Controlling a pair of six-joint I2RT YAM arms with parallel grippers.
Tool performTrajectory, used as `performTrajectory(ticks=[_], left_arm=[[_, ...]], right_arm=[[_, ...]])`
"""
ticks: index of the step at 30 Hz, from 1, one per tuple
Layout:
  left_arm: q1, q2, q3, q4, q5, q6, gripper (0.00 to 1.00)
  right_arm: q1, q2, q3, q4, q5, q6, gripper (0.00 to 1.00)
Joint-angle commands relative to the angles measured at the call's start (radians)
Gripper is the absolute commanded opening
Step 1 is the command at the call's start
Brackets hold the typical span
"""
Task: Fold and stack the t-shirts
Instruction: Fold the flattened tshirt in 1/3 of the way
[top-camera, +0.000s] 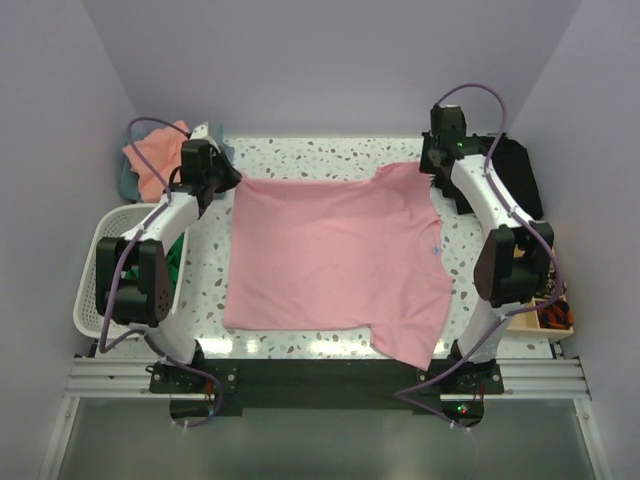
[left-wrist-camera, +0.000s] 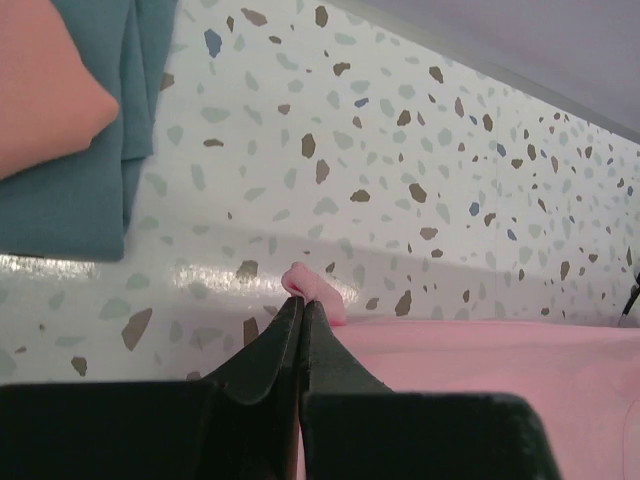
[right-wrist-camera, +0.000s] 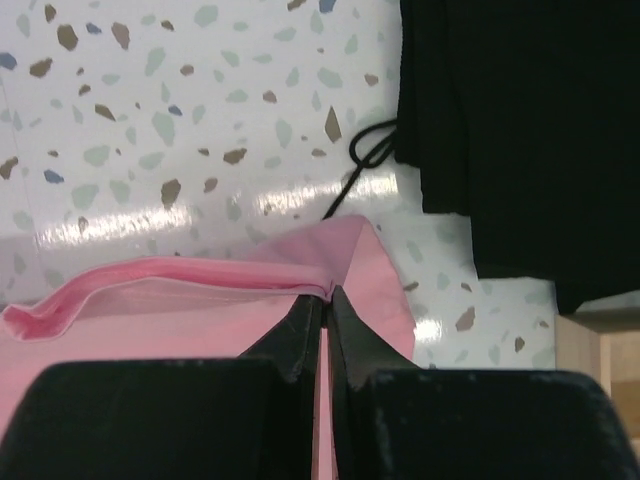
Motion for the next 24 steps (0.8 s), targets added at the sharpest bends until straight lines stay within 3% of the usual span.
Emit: performTrajectory(ticks=[1,12,22,23,24], left_arm=[[0.001,-0.082,-0.113,-0.046,0.029,-0.05,0.0],[0.001,-0.25,-0.311,-0.086,-0.036,-0.061,0.0],[0.001,-0.266,-0.421,-0.1,-0.04,-0.06,0.0],[0.001,-0.266,-0.432,-0.103,-0.048,-0.058,0.0],[0.001,-0.266,-0.444,-0.106,-0.048,-0.057,0.03]], right_arm=[[-0.002,-0.128,-0.142,-0.032,-0.001,0.032,0.0],[0.001,-0.374,-0.452,-0.057,-0.056,0.1,0.0],[0.001,-0.426,-0.59,-0.118,-0.112,0.138,0.0],[0.001,-0.429,-0.604,-0.116,-0.119,0.14,0.03],[0.002,-0.431,-0.624,-0.121,-0.118,0.141,0.18]])
